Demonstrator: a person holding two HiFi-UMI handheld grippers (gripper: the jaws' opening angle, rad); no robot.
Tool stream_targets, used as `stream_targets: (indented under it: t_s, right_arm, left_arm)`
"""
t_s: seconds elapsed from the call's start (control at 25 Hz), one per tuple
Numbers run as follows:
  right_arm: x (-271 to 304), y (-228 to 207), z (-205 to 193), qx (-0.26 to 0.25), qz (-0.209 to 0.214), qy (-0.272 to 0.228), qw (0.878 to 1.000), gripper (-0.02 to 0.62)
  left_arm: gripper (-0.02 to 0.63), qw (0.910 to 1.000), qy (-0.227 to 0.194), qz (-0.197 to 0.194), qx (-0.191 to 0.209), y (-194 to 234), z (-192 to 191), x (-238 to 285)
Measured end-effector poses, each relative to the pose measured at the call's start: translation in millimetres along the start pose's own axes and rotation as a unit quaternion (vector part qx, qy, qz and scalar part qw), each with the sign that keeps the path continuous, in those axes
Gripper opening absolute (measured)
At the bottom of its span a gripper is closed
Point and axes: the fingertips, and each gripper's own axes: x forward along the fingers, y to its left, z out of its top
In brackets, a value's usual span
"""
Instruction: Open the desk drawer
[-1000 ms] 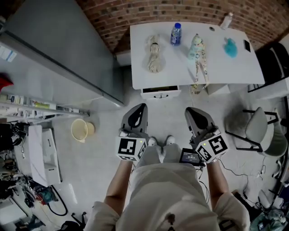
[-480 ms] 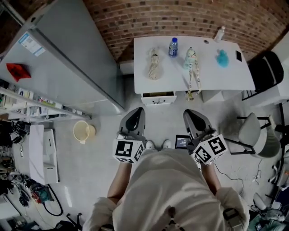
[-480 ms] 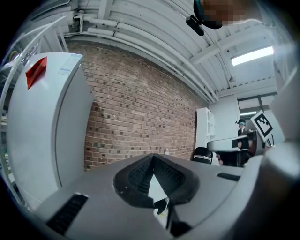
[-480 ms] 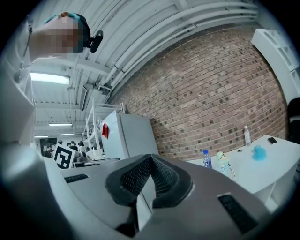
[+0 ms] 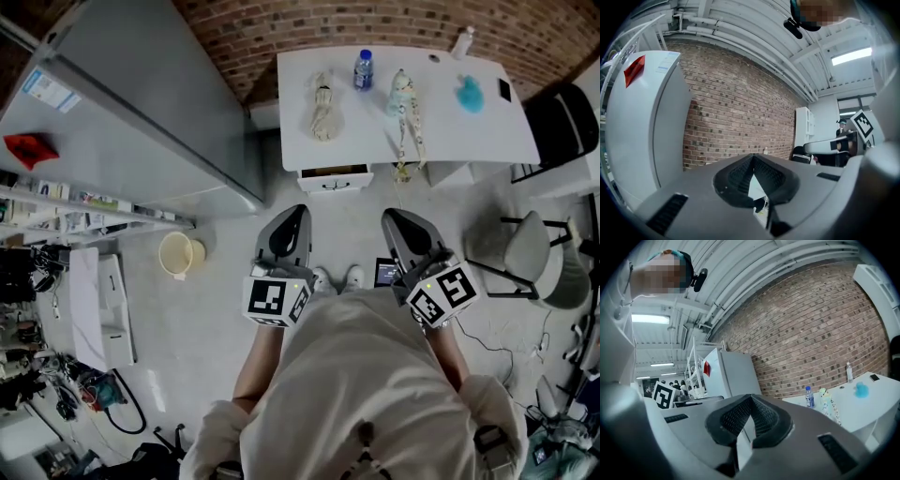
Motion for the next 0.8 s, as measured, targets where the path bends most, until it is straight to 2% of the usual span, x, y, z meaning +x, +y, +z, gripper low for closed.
stream_targets:
  t_s: [0.8]
  right_arm:
    - [0.9, -34.2, 4.1, 0.002, 0.000, 0.001, 1.000, 0.026]
  left_arm:
    - [0.006, 0.9999, 0.009, 0.005, 0.006, -12.9, -3.6, 22.8]
